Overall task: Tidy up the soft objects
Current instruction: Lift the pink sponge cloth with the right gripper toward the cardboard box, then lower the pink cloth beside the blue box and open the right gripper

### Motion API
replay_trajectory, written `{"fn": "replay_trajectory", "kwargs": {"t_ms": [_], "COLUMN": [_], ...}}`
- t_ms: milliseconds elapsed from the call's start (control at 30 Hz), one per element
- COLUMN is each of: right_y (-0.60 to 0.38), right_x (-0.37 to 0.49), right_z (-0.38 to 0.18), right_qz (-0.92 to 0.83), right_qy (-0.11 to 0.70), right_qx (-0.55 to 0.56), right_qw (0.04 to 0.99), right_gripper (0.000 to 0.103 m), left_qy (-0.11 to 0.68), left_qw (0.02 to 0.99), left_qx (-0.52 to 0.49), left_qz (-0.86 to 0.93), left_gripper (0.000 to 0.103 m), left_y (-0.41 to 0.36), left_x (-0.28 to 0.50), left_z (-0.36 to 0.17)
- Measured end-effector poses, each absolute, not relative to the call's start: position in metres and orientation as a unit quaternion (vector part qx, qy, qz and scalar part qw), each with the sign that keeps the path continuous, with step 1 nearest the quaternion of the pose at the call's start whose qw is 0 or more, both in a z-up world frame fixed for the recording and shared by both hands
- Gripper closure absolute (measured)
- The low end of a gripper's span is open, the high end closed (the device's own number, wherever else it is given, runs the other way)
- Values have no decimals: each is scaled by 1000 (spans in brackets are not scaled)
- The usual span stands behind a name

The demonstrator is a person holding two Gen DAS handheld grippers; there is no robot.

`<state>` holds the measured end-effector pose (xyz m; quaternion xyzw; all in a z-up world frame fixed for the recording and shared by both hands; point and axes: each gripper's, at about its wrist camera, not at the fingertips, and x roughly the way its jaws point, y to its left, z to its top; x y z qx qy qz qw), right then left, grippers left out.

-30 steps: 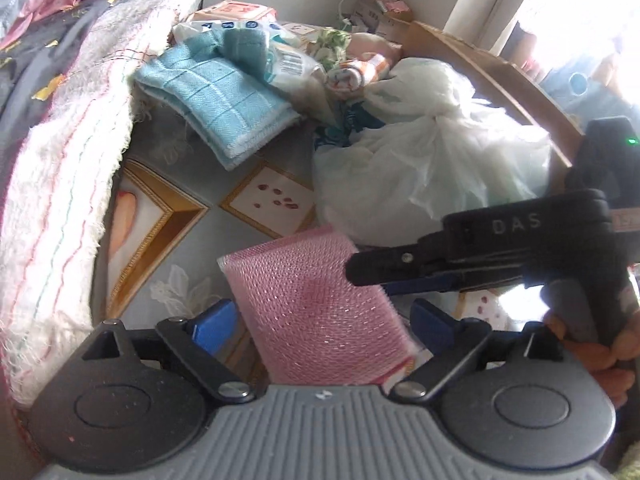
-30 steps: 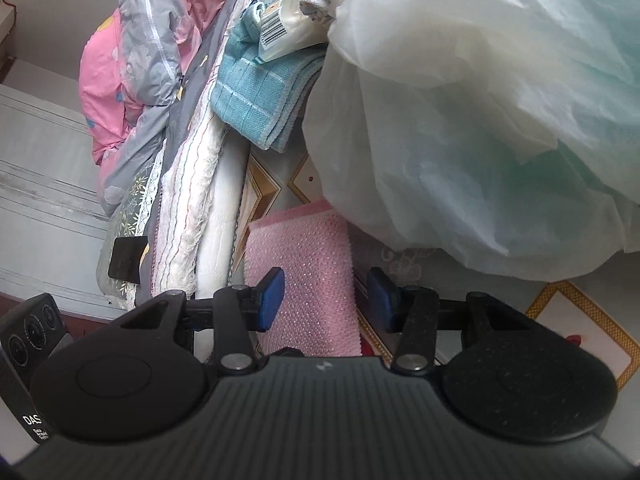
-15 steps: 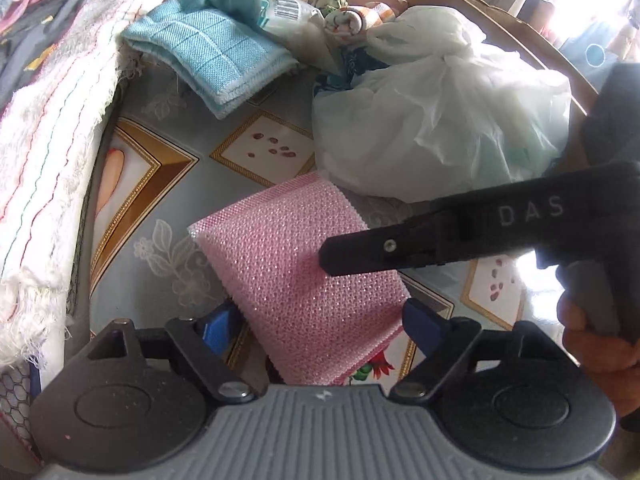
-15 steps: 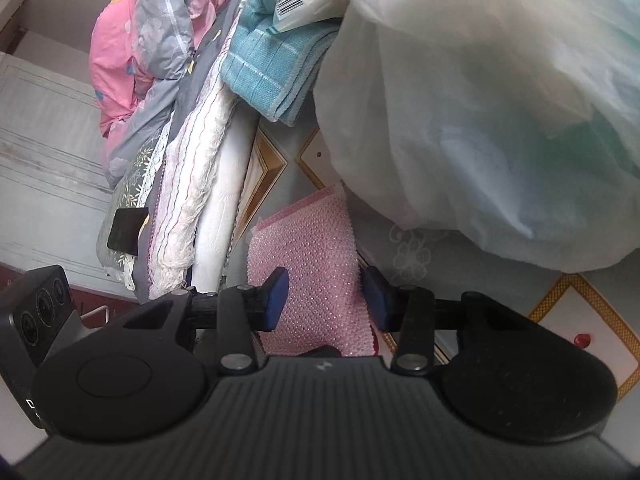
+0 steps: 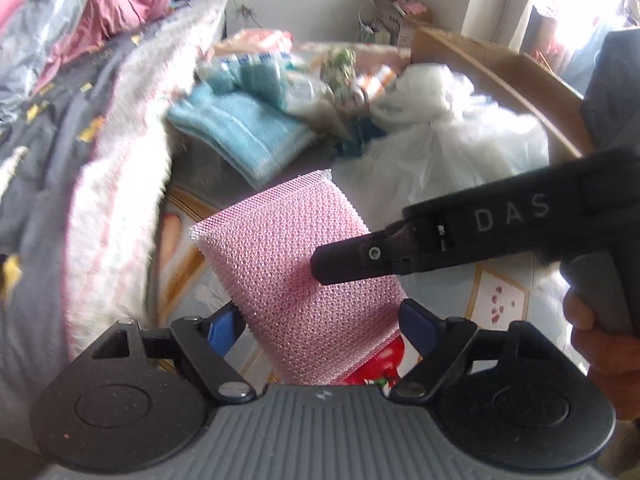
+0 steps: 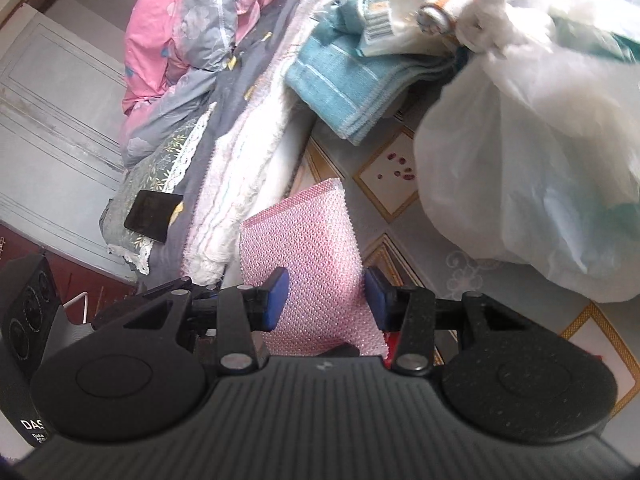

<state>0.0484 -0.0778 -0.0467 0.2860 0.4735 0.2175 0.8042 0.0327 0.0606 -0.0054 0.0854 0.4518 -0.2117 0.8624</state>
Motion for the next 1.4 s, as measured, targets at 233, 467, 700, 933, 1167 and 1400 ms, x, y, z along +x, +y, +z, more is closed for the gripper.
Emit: {"fn": "replay_trajectory", "kwargs": {"t_ms": [233,467,700,933,1167,1400], "right_y": [-87,-153,-263,-391,-489,-505], "right_x": [53,56,67,110,176,232], "right_z": [11,64,87,61,-25,-77], "right_qz": [244,208,138,60,18,-15], "right_qy": [411,335,306,352,451,493], "right_qx": [295,308,321,333,382,341], "right_qw": [827,866,885,873,806,800], "right_gripper": [61,61,60,59,58,59], "left_qy": [369,300,292,379,485,534], "left_qw": [903,909,882,826,779,765], "left_qx": [93,133,148,137,127,119], "left_qz": [-202,-256,-339,-395,-376,-340], "left_gripper": [24,24,24,24,23,25], "left_y": [52,-21,-138,-261,-331,-364], "left_x": [45,66,108,176,253,301], "left_z": [59,104,115,73,-10,-57]}}
